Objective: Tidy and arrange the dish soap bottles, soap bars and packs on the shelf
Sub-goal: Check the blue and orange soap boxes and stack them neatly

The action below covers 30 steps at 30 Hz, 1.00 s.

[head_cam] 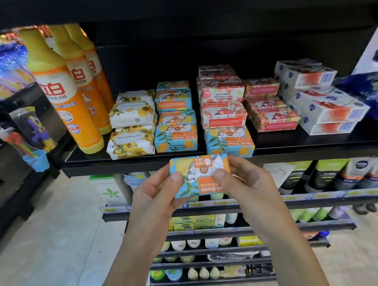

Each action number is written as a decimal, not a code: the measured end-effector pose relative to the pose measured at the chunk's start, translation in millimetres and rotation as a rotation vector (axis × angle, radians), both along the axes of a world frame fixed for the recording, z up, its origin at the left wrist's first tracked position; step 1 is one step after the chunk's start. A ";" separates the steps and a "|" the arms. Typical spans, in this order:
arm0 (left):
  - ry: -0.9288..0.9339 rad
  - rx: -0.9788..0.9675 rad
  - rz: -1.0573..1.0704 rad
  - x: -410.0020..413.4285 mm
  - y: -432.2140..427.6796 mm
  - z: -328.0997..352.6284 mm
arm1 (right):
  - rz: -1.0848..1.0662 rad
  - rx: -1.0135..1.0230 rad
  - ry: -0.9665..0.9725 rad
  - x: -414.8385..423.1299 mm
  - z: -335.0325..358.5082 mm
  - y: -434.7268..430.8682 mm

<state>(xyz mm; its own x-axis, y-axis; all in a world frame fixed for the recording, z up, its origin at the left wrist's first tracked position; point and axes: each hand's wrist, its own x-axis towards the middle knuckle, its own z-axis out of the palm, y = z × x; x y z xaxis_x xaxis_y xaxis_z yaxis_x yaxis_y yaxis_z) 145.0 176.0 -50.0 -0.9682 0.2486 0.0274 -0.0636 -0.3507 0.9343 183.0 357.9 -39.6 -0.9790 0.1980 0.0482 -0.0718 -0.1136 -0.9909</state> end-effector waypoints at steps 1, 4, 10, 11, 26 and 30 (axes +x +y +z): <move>0.008 -0.006 -0.009 0.0 0.8 0.1 | 0.004 -0.035 0.003 -0.1 -0.5 -0.6; 0.012 -0.013 -0.023 0.3 0.7 0.6 | 0.002 -0.100 0.005 0.3 -2.8 -1.7; 0.007 -0.006 -0.040 2.1 1.0 2.0 | 0.003 -0.174 0.051 -0.4 -9.0 1.1; 0.004 -0.004 -0.036 2.4 1.1 2.2 | 0.008 -0.184 0.068 0.4 -9.5 1.5; -0.070 -0.075 -0.090 5.3 2.1 10.4 | 0.045 -0.117 0.312 3.9 -17.5 12.9; -0.092 -0.023 -0.067 6.1 4.0 11.8 | 0.081 -0.111 0.306 5.1 -15.8 13.3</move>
<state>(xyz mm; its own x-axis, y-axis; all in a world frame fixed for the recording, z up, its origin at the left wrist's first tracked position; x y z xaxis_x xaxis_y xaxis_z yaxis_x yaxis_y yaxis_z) 151.0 180.0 -38.2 -0.9475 0.3127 -0.0672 -0.1722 -0.3217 0.9310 188.1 371.2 -55.4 -0.9351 0.1406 0.3253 -0.3508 -0.2371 -0.9059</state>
